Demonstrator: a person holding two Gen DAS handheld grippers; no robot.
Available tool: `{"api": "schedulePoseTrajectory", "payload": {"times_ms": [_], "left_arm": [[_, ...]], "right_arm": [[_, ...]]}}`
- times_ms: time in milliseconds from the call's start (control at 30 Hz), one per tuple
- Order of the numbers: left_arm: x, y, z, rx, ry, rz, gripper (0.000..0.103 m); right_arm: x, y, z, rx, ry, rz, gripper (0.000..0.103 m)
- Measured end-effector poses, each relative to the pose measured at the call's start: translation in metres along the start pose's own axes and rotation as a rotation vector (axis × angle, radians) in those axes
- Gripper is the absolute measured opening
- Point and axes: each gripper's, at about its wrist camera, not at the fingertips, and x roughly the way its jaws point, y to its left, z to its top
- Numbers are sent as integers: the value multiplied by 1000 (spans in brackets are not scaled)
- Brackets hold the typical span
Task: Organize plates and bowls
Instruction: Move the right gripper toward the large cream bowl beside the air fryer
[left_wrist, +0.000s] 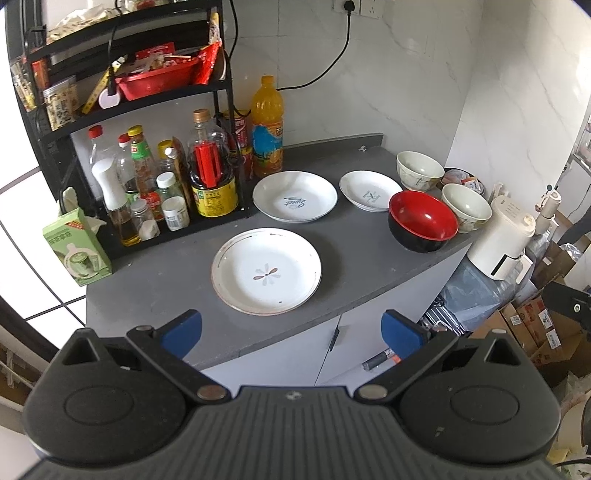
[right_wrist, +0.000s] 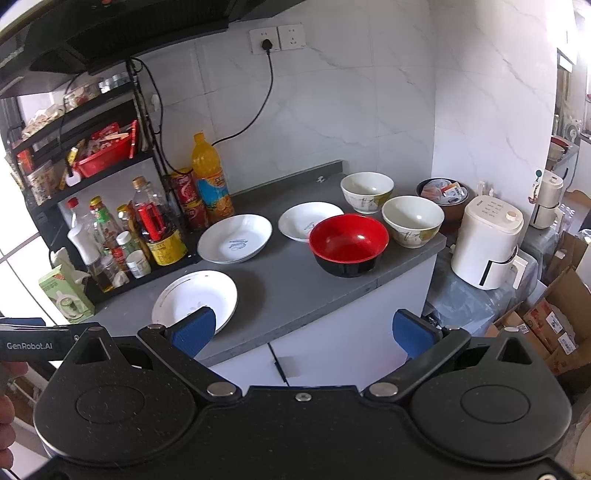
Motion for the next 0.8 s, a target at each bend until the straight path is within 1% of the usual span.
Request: {"api": "schedulePoseTrajectory", "payload": {"times_ms": [200, 467, 600, 800], "left_arm": [[34, -8, 21, 10, 19, -7, 102], [85, -31, 70, 61, 6, -36, 102], [120, -41, 94, 46, 30, -48, 102], [165, -59, 121, 54, 64, -71, 102]], "right_arm": [[29, -9, 15, 11, 6, -13, 103], [74, -25, 39, 38, 15, -24, 103], [95, -36, 52, 50, 28, -43, 103], [133, -52, 72, 85, 57, -76, 103]]}}
